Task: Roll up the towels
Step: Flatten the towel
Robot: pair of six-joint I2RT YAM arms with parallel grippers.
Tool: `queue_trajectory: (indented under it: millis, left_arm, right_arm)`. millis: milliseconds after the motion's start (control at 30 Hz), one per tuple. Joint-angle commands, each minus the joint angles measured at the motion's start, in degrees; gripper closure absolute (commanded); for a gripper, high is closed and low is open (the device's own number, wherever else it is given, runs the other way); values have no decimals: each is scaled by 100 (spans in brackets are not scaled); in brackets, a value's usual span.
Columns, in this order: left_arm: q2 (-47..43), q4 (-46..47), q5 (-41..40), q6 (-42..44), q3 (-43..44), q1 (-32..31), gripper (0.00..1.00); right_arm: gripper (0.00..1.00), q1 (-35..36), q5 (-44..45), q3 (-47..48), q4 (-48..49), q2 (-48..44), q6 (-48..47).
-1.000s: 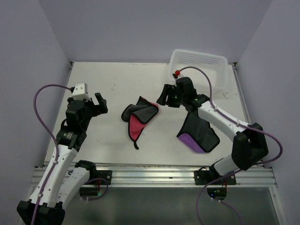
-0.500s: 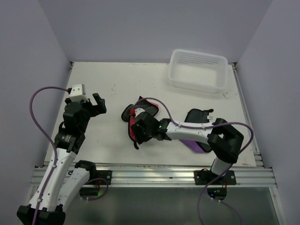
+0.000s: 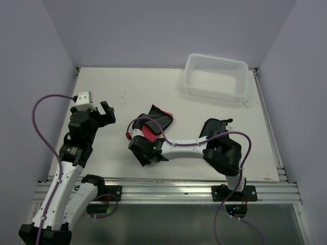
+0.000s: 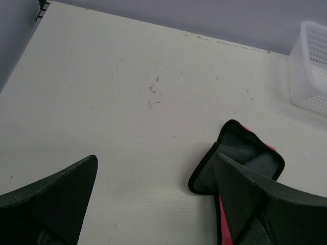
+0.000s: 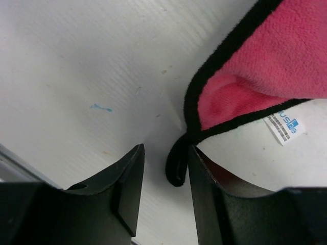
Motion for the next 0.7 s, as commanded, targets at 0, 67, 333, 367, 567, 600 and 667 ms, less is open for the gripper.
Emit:
queue_trajectory:
  millis: [0,67,333,367,567,600,667]
  left_arm:
    - [-53,174,17,60,59,53,0]
    - [-53,165,44,60,67,61,1]
    - [-62,174,88,60,59,70,0]
    - [-62,174,96,68,59,70,0]
    - [-53,174,96,68,59,62,0]
    - [-61,174,88,68,59,70,0]
    - [-53,174,88,68,50,70,0]
  right_arm:
    - [57,30,700,254,-441,137,184]
    - [59,30,866,219,-477,129,245]
    - [62,30,859,78,-425,93,342]
    - [65,30,780,69,-407,111,377]
    - [100,30,393,-80,-266,6,553]
    - [100,21,384,-89,-266,-82,553]
    - [100,-32,305,-11,-380,-406,579]
